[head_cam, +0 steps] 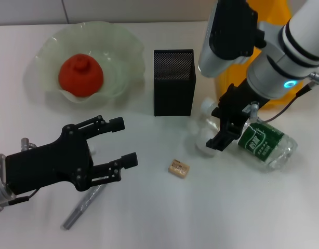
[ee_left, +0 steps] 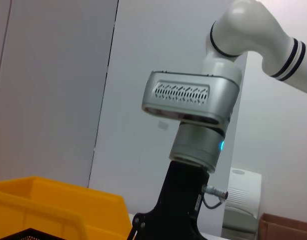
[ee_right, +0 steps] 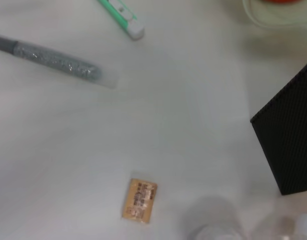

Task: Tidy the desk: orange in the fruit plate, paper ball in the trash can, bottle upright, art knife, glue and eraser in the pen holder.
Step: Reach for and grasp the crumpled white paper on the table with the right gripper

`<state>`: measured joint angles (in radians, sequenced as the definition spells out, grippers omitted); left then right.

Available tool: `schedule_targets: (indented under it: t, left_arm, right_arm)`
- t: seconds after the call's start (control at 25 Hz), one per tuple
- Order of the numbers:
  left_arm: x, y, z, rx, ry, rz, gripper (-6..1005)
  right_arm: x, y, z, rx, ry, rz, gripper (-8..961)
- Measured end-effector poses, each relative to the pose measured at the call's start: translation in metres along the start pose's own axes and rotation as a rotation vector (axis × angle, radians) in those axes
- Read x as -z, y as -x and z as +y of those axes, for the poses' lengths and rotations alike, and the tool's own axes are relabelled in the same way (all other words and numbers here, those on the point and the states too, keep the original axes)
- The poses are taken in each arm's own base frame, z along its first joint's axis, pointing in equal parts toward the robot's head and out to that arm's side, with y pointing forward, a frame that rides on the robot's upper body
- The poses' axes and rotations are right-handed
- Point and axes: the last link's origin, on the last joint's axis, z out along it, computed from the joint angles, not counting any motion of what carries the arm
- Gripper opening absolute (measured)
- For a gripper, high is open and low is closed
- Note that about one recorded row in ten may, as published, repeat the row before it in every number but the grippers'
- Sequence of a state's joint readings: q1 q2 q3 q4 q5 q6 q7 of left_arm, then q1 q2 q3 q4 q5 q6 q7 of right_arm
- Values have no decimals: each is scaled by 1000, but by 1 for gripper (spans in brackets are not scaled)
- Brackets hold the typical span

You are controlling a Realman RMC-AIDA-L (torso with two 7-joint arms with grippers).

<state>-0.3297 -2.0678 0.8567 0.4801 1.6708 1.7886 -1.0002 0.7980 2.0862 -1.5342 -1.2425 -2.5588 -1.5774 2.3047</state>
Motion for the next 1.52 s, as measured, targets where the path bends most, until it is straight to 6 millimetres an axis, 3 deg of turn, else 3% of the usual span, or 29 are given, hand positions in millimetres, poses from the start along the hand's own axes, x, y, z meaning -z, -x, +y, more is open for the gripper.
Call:
schedule_targets:
  t: [1.2, 1.52]
  left_arm:
    - [0, 1, 0, 3, -5, -3, 782]
    - [0, 1, 0, 2, -9, -2, 781]
  right_arm:
    - [-33, -3, 4, 16, -11, 32, 763]
    - [-36, -1, 6, 29, -17, 43, 620]
